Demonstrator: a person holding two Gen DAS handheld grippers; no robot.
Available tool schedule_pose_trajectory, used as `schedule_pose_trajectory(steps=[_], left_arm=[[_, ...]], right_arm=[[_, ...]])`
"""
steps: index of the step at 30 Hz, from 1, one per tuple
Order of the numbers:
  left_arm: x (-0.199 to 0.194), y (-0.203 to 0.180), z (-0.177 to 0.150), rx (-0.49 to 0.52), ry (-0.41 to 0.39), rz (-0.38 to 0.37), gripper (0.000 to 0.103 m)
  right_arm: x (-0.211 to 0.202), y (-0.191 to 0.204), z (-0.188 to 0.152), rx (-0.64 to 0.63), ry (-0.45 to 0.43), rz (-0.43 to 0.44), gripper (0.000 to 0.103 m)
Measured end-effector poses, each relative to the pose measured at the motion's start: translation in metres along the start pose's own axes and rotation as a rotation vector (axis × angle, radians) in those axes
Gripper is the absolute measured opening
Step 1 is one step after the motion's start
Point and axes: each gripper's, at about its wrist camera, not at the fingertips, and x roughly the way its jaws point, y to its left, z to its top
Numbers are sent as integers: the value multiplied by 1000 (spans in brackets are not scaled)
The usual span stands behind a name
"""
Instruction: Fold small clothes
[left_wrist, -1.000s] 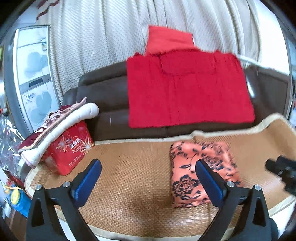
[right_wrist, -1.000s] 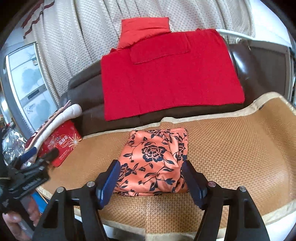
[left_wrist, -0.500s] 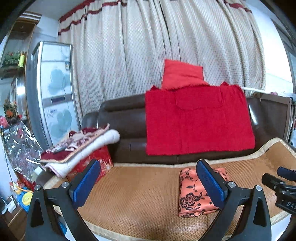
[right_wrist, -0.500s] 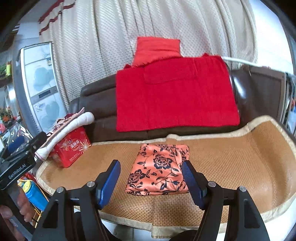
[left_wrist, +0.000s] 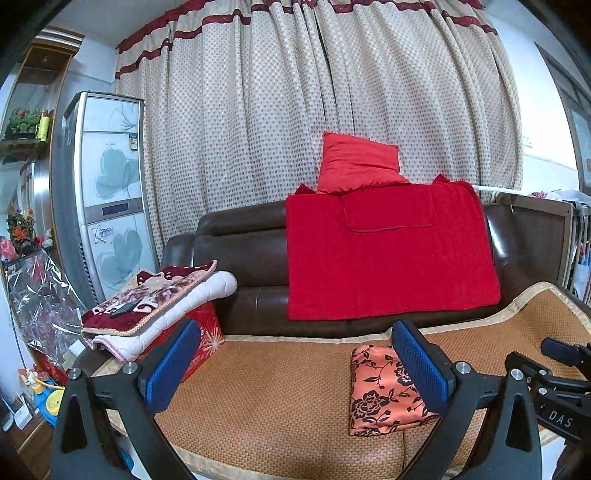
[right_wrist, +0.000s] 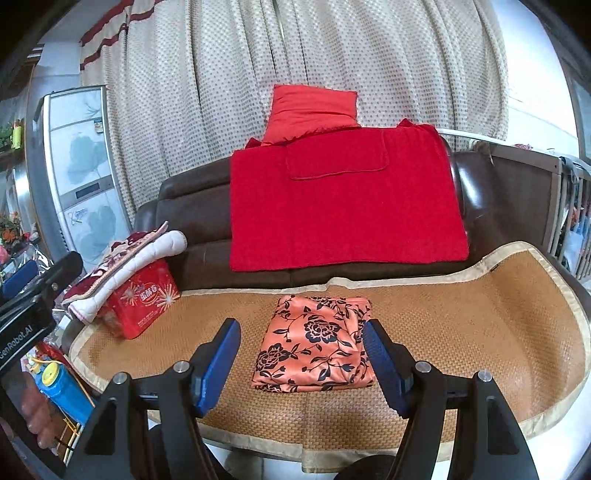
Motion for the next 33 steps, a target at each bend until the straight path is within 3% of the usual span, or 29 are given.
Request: schedule_pose_trajectory(steps=[33], left_arm=[[-3,4,0,-5,2,-40,103]], right_arm=[[-4,12,-1,11,-25,-61,73]])
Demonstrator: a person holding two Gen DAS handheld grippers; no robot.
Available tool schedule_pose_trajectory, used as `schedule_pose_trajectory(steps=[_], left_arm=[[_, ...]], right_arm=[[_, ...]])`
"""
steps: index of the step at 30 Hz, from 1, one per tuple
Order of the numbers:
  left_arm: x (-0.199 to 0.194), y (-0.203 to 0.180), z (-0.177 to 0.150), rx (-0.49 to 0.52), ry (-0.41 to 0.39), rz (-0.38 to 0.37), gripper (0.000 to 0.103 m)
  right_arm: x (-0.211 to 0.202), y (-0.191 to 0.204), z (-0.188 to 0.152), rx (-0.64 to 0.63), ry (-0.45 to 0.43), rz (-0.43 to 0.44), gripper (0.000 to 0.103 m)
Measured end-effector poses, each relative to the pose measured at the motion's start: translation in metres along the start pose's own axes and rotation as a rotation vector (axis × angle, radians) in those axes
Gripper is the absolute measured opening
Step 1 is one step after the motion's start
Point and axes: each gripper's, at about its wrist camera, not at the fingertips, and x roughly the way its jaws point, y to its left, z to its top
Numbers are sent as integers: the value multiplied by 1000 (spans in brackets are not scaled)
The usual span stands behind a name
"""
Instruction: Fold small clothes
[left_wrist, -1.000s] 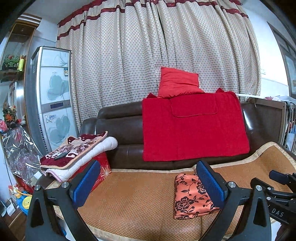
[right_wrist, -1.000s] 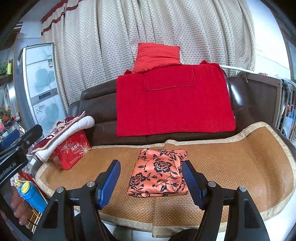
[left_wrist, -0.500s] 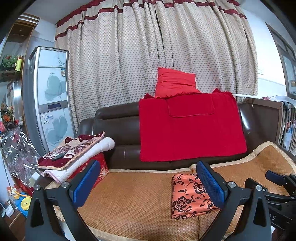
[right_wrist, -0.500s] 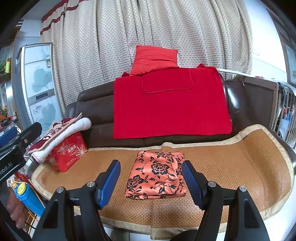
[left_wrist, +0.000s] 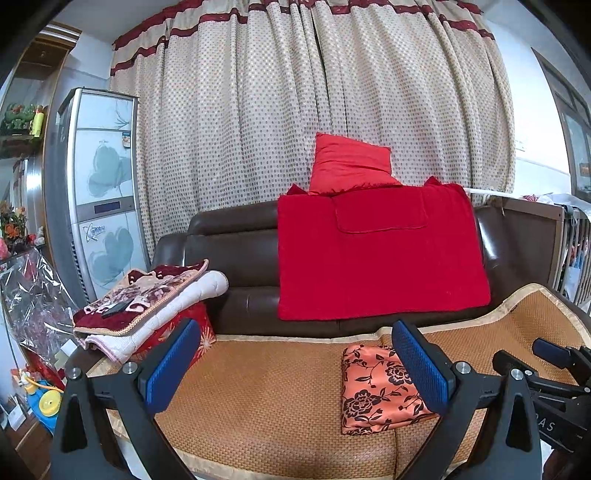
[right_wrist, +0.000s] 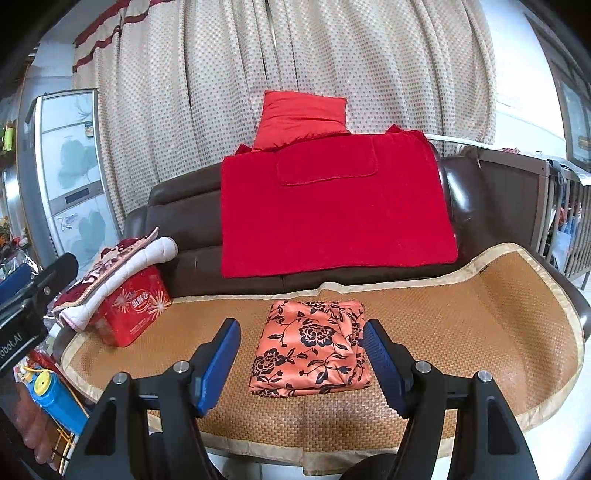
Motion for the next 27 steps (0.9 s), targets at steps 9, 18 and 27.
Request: schedule_pose_trajectory(steps=[9,18,27], left_arm=[[6,2,-3,-3,14,-10,103],[15,6,-7,-10,35,-12,103],[19,10,-9,-17,38,-11,103]], right_arm=[[2,2,0,-5,2,-20,73],[16,4,-4,-3,33,-44,73],[17,12,-4,-16,28,-50,73]])
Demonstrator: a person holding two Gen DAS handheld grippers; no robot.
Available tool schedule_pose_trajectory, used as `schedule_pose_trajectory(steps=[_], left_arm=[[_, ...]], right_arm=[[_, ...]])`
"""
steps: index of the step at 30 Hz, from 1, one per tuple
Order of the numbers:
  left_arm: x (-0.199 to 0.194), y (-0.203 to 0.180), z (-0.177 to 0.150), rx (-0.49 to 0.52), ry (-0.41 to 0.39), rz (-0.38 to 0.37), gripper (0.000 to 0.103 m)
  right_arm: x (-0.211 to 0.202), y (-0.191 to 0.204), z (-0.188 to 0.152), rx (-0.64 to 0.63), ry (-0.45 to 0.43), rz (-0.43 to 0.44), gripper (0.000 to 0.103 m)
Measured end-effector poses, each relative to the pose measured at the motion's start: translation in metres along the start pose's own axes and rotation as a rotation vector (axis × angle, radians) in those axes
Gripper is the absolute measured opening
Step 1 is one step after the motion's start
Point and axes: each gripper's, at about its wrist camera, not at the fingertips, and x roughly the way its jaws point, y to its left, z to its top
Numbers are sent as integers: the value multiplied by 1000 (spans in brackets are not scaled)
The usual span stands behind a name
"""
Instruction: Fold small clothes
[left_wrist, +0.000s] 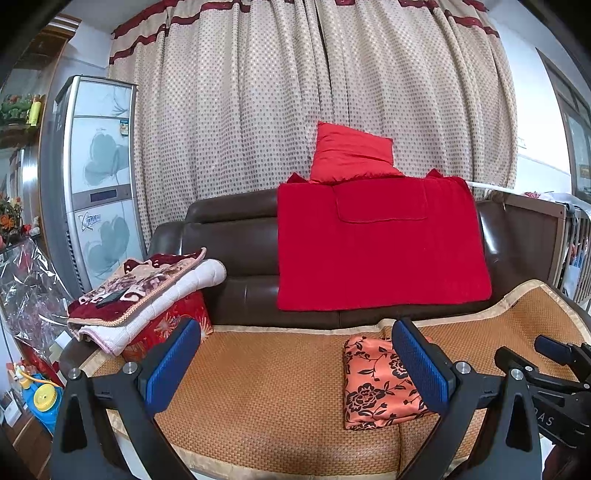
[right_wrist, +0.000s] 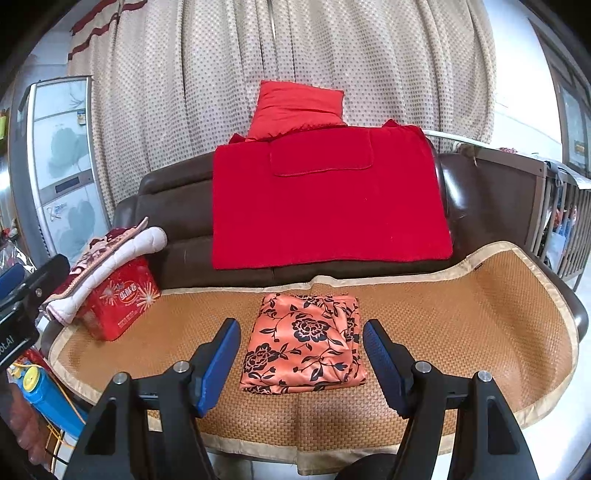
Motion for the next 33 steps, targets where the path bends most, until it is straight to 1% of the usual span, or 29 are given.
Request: schedule_pose_trajectory(steps=[25,33], left_arm=[[12,4,3,-4,8,-13,103],[17,4,4,-5,11,-16,103]], right_arm=[[5,8,4,-18,-2,-4,73],[15,9,11,-23,2,-6,73]])
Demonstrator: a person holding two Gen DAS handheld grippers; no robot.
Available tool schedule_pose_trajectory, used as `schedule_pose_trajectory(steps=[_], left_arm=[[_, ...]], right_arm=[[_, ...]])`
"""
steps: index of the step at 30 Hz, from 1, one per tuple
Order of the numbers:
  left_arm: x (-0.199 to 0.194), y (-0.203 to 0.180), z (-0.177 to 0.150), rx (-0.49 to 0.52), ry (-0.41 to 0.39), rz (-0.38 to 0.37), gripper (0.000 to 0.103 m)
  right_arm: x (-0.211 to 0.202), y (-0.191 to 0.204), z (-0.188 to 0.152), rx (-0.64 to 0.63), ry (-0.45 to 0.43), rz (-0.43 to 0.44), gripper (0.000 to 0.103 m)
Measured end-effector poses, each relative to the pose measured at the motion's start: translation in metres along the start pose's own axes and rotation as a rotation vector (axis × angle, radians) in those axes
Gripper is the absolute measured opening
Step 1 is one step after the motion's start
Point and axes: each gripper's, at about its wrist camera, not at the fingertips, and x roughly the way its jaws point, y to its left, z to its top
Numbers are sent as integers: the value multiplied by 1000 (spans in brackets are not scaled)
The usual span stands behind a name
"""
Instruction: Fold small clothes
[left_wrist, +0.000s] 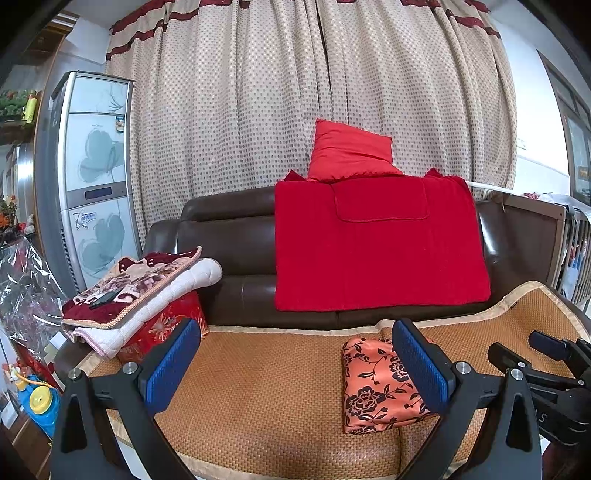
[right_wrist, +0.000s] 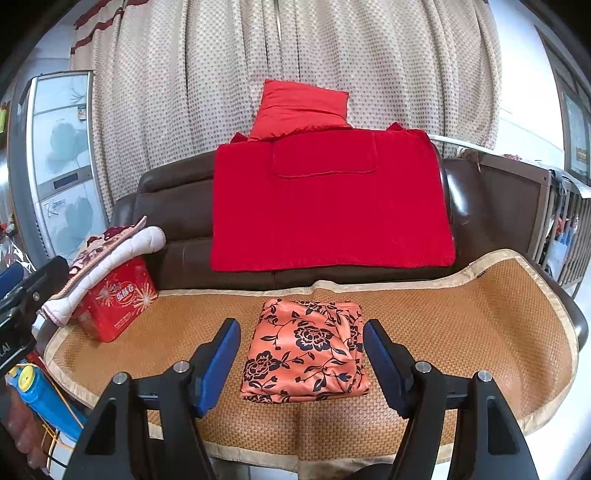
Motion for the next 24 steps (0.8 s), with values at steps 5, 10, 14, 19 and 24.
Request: schedule_pose_trajectory(steps=[5,10,14,19,24], left_arm=[[6,1,-1,-6,7,2,103],[13,0,-2,-5,16,-1,103],[21,-3,-3,-2,25,-1,103],[35,-5,-5,-5,44,4,103],[49,-6,-3,-11,61,8,103]], right_arm=[[2,-1,1,3,-1,-2,73],[7,-2,4,-1,-7,-7,73],[16,-1,6,-1,-2,-8,73],[30,2,6,-7,15,-5,73],[44,1,8,-7,31,-3,73]])
